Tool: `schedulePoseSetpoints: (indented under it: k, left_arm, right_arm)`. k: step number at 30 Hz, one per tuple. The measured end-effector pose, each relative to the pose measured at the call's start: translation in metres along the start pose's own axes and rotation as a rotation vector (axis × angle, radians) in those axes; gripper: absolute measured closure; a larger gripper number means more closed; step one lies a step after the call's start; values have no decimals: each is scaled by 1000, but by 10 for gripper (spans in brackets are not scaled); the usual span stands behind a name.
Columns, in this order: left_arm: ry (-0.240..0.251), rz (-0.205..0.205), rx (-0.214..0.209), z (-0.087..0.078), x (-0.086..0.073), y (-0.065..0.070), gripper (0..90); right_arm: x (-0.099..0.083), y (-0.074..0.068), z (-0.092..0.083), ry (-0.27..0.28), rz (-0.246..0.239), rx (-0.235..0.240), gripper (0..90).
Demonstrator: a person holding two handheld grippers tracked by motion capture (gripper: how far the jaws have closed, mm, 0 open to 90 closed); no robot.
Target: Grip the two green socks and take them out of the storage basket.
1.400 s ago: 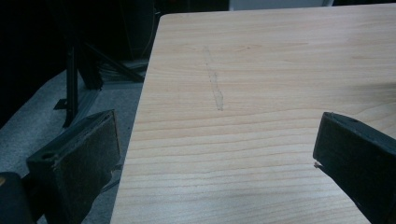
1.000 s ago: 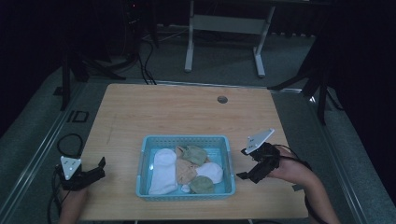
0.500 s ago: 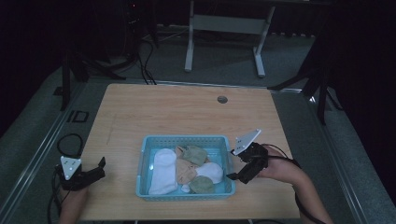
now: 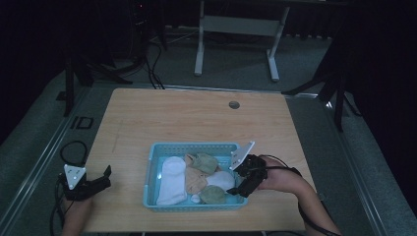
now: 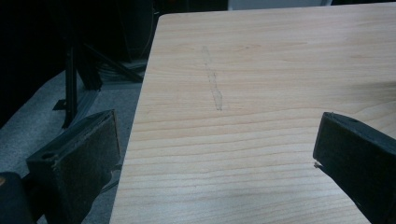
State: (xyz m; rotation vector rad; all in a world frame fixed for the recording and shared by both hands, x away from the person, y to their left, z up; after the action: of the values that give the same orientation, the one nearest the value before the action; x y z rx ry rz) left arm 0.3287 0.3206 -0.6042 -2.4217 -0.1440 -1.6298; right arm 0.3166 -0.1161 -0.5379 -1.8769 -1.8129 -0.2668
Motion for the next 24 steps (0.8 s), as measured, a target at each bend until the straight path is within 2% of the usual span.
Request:
schedulePoseSetpoints:
  k: [1, 3, 4, 9, 11, 18, 24]
  left_arm:
    - [0, 1, 0, 0, 0, 0, 4]
    - [0, 1, 0, 0, 0, 0, 4]
    - [0, 1, 0, 0, 0, 0, 4]
    - [3, 1, -1, 0, 0, 0, 4]
    - [4, 2, -2, 0, 0, 0, 3]
    - [5, 3, -1, 0, 0, 0, 4]
    - [3, 2, -2, 0, 0, 0, 4]
  right_arm:
    - [2, 0, 3, -5, -5, 6, 226]
    - [7, -2, 12, -20, -32, 12, 293]
    - [7, -2, 12, -20, -32, 12, 293]
    - [13, 0, 24, -28, -46, 24, 413]
    - [15, 0, 33, -48, -59, 35, 447]
    - [16, 4, 46, -85, -60, 29, 504]
    - [16, 3, 54, -104, -57, 55, 563]
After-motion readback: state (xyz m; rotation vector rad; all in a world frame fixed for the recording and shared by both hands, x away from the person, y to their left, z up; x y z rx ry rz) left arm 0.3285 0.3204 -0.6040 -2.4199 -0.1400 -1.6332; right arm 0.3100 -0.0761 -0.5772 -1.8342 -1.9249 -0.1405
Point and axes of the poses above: each handheld gripper's, and its own axes: z roughly forward along the jaws, x roughly out of its top, y roughly to its right, the point moved 10 cm from there along z, roughly forward along the jaws, and after that the axes turned 14 degrees about x, right-handed, at the moved point
